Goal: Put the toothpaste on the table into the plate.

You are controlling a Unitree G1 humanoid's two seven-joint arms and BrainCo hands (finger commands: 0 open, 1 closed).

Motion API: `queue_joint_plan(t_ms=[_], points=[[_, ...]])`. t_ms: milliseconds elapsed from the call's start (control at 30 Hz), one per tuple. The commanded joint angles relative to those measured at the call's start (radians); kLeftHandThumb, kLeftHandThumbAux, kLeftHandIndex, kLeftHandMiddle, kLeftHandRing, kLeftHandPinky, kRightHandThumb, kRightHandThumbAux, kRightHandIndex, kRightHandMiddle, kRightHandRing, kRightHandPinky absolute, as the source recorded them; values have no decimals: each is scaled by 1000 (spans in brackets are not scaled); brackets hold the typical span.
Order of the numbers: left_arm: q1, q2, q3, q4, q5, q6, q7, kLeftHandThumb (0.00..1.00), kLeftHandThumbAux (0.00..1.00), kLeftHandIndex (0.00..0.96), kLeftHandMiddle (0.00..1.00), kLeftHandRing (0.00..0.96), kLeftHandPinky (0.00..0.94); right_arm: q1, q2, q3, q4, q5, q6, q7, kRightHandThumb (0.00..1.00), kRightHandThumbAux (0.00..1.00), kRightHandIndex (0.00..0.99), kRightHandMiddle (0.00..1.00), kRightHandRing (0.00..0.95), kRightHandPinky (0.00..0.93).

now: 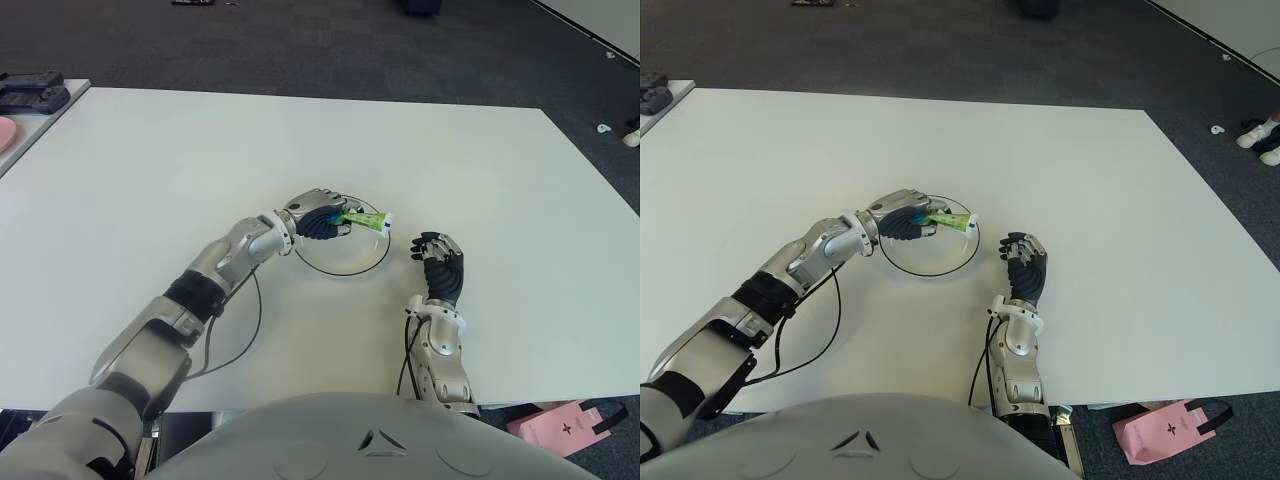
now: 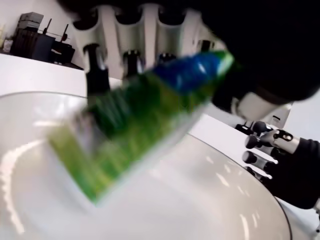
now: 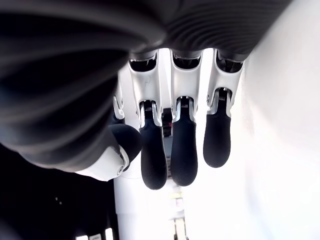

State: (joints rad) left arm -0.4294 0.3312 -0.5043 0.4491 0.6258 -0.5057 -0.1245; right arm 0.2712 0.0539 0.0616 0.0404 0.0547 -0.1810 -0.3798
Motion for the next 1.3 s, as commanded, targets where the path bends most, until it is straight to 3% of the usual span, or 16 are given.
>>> queue_joint_plan(t_ms=[33,400,1300], points=[[-6,23,-4,7,-4,-32,-27,478,224,6,16,24,39,62,93,11,48,15,87,-7,705,727,430,536,519,512],[-14,40,1,0,-9,-42,-65,450,162,0,0,0,0,56,91,7,51,19,97,-5,705,726,431,541,520,514],[3,50,25,-24,-21,-55,-67,470,157,0,0,0,14,60,90,9,42,19,97,-1,704,726,430,538,521,511]])
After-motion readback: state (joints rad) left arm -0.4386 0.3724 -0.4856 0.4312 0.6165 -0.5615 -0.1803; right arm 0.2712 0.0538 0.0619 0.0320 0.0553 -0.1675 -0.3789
